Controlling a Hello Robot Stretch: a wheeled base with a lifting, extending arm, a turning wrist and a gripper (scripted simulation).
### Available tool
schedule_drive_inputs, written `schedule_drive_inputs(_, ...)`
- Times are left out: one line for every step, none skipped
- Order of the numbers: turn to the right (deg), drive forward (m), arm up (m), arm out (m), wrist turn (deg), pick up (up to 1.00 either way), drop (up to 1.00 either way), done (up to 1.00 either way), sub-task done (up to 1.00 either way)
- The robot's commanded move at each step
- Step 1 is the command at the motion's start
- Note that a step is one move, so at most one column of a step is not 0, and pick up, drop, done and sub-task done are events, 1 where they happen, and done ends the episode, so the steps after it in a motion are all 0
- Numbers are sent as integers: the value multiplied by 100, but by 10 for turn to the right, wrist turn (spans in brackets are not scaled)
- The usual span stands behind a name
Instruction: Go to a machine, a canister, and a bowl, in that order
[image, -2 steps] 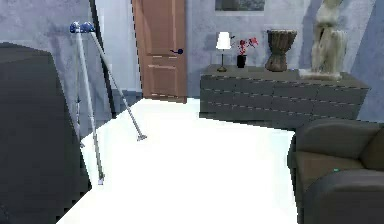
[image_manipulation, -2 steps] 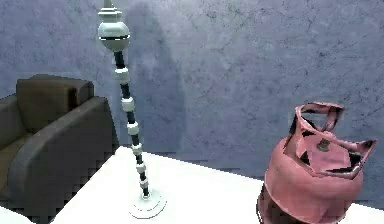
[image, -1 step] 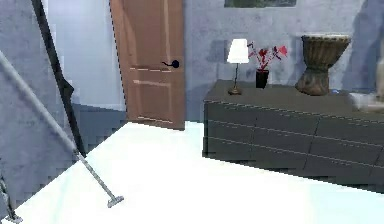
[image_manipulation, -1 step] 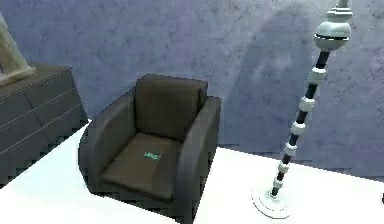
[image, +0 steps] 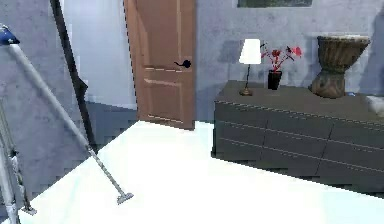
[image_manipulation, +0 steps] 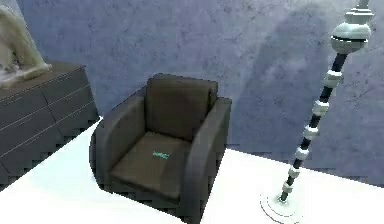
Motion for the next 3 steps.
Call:
schedule_drive_inputs(0,100,0,0,0,0,0,0,0)
schedule_drive_inputs(0,20,0,0,0,0,0,0,0)
schedule_drive_inputs(-330,0,0,0,0,0,0,0,0)
